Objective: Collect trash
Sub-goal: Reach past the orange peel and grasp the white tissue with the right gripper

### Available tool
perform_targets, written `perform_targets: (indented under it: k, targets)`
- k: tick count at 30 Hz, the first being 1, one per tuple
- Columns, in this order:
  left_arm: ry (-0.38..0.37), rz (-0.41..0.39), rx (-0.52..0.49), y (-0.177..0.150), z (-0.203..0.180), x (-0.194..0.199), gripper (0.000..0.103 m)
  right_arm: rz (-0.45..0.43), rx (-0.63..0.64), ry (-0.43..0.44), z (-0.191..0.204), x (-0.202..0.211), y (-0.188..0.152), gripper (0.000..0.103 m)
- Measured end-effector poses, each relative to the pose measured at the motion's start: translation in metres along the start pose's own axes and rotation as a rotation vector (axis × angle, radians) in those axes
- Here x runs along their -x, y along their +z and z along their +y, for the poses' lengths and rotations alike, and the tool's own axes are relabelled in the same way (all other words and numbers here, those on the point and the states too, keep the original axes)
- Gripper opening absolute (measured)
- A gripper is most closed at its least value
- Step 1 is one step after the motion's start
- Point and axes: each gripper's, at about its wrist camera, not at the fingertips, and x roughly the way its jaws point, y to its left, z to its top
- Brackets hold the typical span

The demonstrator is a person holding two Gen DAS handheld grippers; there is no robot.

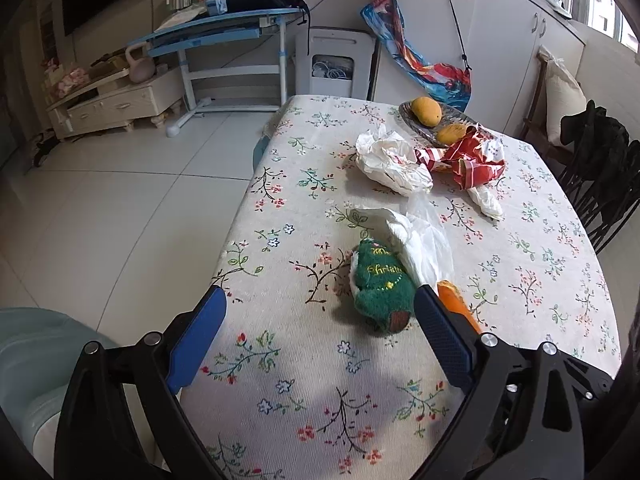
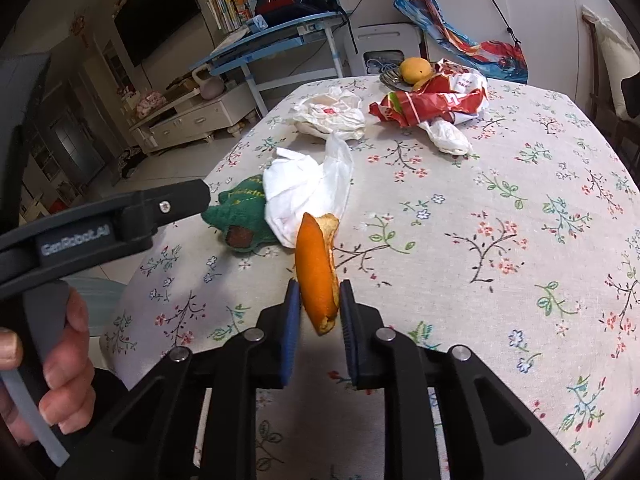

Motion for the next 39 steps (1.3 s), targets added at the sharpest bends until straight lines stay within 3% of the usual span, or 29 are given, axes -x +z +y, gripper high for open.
perform_targets:
  k: [15, 19, 26, 34, 39]
  targets:
    - [0.009, 0.032, -0.031, 0.009, -0.017, -0.032, 0.091, -0.010, -0.085, -0.066, -0.040, 0.017, -0.002, 0.020]
    - [0.006, 0.041, -0.031, 0.010, -0.019, -0.039, 0.086, -0.045, -0.072, -0.101, -0.040, 0.023, -0.001, 0.037]
    - [-0.006, 0.050, 0.014, 0.009, -0.008, -0.036, 0.085, -0.097, -0.020, -0.054, -0.024, 0.017, 0.031, 0.043]
    - [0.010, 0.055, 0.095, 0.009, 0.020, -0.030, 0.083, 0.018, 0.028, 0.014, -0.006, -0.038, 0.079, 0.046]
    - [0.018, 0.057, 0.099, 0.010, 0.021, -0.030, 0.083, 0.119, -0.005, 0.078, -0.014, -0.068, 0.087, 0.046]
